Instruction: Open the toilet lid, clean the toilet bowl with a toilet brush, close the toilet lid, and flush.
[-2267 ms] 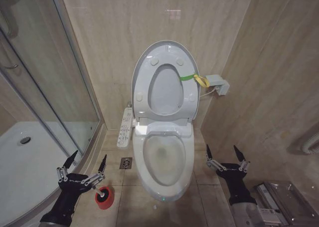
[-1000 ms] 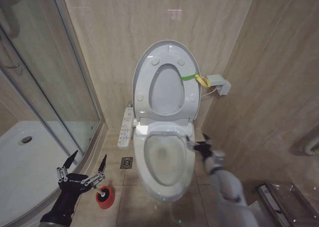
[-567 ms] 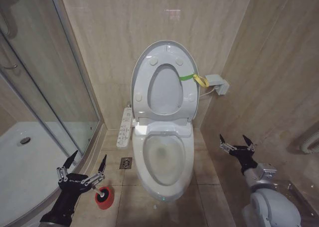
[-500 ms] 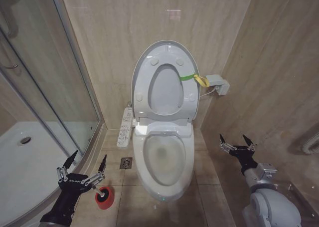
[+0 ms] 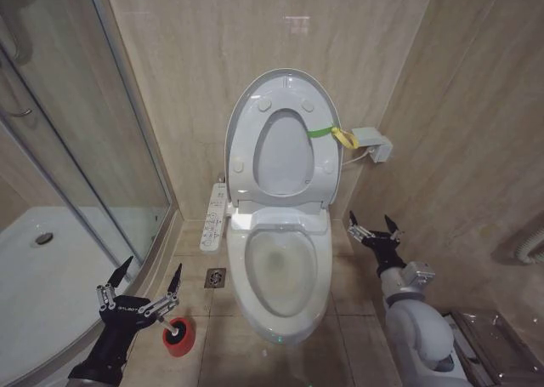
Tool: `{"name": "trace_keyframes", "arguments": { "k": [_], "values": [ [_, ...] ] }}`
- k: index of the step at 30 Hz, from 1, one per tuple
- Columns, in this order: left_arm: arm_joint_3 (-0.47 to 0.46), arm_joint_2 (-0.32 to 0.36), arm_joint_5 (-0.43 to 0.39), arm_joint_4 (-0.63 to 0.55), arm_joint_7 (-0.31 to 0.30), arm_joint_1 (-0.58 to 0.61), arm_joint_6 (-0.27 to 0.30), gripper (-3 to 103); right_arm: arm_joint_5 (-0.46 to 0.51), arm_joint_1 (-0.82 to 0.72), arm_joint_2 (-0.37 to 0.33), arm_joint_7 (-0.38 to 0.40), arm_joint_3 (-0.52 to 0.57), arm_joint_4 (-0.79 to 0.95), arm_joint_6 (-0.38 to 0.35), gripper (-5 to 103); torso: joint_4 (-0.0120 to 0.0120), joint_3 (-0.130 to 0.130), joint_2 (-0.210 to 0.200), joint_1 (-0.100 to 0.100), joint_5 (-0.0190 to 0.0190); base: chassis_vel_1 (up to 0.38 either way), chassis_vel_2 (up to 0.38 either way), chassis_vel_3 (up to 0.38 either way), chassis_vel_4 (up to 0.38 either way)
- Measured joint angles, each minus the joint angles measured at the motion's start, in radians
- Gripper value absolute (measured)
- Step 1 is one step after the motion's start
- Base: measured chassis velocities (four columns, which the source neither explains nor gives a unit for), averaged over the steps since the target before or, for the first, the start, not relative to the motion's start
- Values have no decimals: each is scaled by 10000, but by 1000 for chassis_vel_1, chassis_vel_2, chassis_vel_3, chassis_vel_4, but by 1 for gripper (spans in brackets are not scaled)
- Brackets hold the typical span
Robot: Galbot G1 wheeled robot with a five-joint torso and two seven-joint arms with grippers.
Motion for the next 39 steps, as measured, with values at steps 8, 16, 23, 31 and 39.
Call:
{"name": "trace_keyframes", "arguments": {
  "k": [8, 16, 23, 31, 39],
  "values": [
    [0, 0, 0, 0, 0, 0, 0, 100, 94, 412, -383, 140, -99, -240, 109, 100, 4, 0, 0, 0, -1, 0, 0, 0, 0],
    [0, 0, 0, 0, 0, 0, 0, 100, -64, 1208, -535, 131, -299, -983, 628, 100, 2, 0, -1, 0, -2, 0, 0, 0, 0],
    [0, 0, 0, 0, 0, 0, 0, 100, -59, 1688, -632, 254, -332, -1219, 684, 100, 1, -1, 0, -1, -2, 0, 0, 0, 0],
    [0, 0, 0, 0, 0, 0, 0, 100, -74, 2575, -808, 478, -627, -2073, 744, 100, 2, -1, -1, -1, -2, 0, 0, 0, 0],
    [0, 0, -1, 0, 0, 0, 0, 100, -250, 3523, -960, 488, -765, -3005, 752, 100, 2, -1, -1, 0, 0, 0, 0, 0, 0]
  ]
}}
